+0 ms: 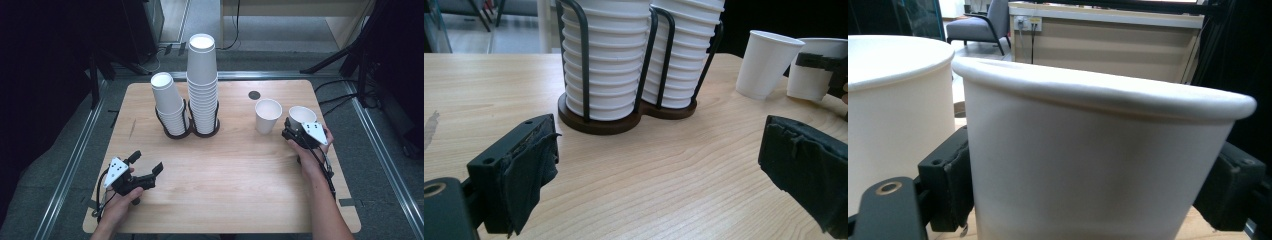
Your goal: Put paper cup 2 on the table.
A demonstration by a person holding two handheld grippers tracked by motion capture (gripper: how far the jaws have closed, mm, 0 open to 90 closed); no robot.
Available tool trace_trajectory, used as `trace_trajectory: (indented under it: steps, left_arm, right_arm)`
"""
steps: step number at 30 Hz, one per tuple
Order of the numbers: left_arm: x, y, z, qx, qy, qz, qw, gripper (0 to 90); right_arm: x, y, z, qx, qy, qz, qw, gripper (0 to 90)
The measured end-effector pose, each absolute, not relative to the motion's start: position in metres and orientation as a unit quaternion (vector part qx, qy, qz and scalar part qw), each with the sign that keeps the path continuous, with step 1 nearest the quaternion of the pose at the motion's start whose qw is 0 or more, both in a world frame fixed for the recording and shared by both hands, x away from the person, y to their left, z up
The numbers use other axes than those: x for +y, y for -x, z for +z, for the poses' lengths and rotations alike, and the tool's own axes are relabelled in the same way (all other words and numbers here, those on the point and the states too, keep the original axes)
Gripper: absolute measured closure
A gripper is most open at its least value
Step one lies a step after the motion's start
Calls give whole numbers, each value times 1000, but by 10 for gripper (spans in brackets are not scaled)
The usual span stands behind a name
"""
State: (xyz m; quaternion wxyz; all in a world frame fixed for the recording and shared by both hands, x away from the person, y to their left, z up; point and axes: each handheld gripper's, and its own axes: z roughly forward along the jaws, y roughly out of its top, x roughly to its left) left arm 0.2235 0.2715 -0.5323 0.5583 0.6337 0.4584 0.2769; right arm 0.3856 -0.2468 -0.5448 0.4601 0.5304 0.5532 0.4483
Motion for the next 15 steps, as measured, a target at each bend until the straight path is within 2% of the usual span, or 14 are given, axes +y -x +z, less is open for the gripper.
trace_trajectory:
  steps: [15]
  left_arm:
    - [270,-224,-533,458,-636,271,558,25]
  right_arm:
    - [-250,-379,-544,558,-535,452,444,118]
